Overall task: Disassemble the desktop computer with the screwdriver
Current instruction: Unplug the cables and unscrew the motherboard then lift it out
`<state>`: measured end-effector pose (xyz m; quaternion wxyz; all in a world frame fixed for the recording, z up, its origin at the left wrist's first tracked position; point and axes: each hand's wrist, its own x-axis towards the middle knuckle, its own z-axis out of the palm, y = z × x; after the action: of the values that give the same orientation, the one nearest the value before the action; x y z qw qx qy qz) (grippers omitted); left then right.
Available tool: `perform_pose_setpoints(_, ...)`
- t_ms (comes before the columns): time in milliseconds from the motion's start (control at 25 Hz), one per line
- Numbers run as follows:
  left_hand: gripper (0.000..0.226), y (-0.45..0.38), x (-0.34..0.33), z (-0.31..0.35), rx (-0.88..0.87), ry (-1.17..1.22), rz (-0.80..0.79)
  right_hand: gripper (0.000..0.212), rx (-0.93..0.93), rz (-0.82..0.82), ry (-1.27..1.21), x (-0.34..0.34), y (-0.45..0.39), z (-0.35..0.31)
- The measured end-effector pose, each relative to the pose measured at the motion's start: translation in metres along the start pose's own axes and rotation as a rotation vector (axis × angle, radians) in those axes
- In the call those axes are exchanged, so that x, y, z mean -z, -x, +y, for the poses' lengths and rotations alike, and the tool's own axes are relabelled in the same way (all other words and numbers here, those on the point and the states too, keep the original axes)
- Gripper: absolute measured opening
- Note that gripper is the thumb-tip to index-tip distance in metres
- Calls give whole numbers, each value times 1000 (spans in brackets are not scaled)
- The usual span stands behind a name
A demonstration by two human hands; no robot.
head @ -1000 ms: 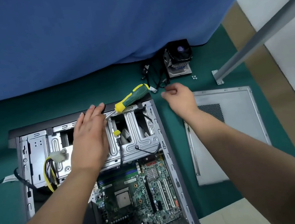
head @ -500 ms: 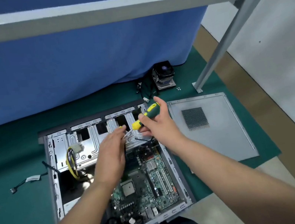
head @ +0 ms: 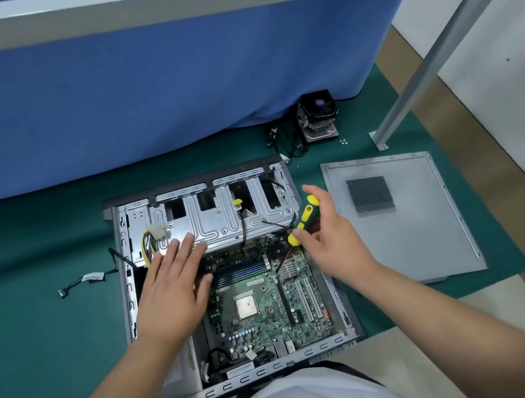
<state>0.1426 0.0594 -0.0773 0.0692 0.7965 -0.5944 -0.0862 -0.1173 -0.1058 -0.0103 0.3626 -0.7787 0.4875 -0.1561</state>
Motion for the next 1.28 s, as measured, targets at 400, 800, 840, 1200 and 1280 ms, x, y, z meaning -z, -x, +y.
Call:
perform_pose_setpoints(400,56,-2,-4,-1,42,-18,41,54,194,133,211,-42,3,24)
perform_pose_setpoints(800,56,-2,-7,-2,31,-32,70,52,291,249,305,-54,4,31)
perform_pose_setpoints(840,56,-2,-7,-2,31,-31,74,52,288,249,308,-54,4,31)
perform_pose_setpoints(1200,56,-3,-7,-3,35,-18,84,47,279,191,305,-53,5,30)
perform_pose_setpoints(1280,56,-2,-7,-3,35,-18,89,45,282,167,316,-52,6,29)
